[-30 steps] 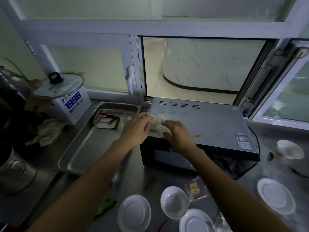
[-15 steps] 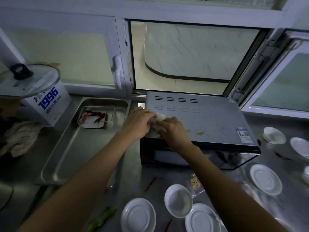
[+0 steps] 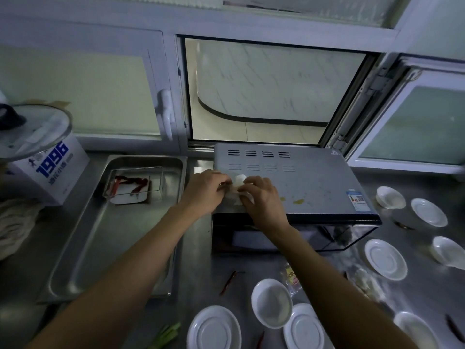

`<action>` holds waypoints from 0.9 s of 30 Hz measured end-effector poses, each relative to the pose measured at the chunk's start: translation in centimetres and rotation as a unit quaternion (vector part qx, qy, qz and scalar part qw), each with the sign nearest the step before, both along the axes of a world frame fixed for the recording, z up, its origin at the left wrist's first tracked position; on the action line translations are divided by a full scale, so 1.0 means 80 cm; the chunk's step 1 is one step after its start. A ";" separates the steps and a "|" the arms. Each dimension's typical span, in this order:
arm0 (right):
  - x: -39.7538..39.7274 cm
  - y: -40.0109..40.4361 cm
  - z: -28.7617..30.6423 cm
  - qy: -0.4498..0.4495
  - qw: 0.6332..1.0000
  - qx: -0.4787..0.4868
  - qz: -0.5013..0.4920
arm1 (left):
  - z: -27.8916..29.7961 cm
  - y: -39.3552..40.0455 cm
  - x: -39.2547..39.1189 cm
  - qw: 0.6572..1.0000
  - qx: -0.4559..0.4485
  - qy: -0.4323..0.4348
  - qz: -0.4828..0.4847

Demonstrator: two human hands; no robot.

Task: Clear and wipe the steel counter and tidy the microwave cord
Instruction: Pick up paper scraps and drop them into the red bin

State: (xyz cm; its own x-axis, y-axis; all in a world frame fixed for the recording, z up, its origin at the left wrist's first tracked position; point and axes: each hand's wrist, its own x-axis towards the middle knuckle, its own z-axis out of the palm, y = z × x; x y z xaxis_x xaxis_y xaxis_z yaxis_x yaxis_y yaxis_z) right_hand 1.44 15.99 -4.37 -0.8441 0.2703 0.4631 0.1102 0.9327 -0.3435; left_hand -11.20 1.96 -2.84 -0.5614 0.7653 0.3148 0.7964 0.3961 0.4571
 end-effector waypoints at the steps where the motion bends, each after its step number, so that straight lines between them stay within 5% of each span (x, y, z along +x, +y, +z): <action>1: 0.001 -0.001 0.000 0.007 1.000 -0.002 -0.002 | 0.000 -0.001 0.001 1.000 0.003 -0.003 -0.004; 16: 0.058 -0.030 0.023 0.119 0.991 -0.027 -0.057 | 0.023 -0.005 0.019 0.993 0.075 -0.036 -0.088; 27: 0.232 0.028 0.042 0.150 0.969 -0.014 -0.194 | 0.046 0.111 0.154 0.967 0.089 -0.022 -0.238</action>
